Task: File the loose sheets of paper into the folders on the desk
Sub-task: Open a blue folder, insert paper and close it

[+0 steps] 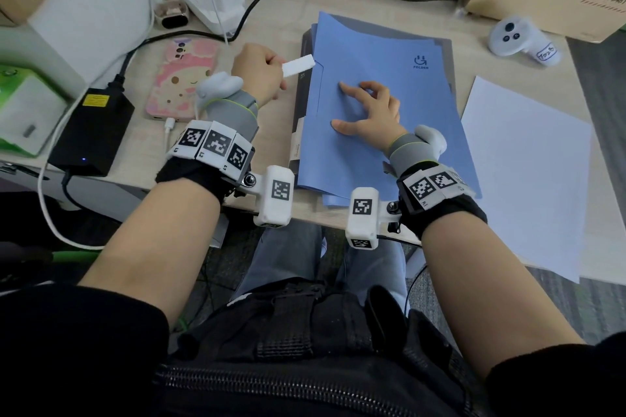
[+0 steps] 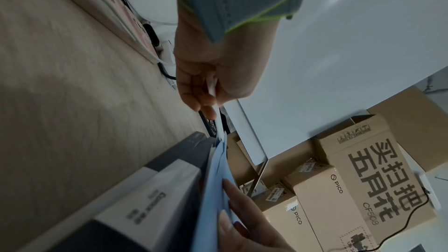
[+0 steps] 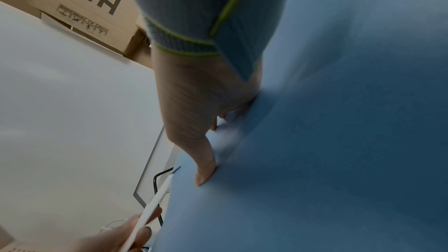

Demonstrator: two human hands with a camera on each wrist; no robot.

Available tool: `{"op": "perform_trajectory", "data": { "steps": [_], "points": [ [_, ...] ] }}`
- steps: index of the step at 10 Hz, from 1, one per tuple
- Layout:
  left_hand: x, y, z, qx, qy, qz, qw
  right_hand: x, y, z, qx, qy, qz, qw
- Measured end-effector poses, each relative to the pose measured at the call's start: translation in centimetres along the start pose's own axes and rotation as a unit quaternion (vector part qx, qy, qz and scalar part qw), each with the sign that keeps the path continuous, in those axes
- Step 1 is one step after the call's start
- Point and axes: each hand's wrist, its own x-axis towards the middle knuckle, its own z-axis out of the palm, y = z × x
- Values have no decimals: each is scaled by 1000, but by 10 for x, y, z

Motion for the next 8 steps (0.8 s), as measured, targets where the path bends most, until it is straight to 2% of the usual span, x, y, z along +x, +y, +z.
{"op": "perform_trajectory", "data": {
  "steps": [2,5,6,8],
  "points": [
    [-15,3,0,-20,-89,9,996,-1,-1,-1,-3,0,1,1000],
    [-20,6,-6,73,-182,52,979,-2,-2,0,-21,1,-2,1000],
    [-20,5,-7,104,-195,70,973,-2,-1,0,-25,-1,-3,1000],
    [-23,-2,0,94,-170,96,976,1,2,2,-37,1,-7,999]
  ]
}}
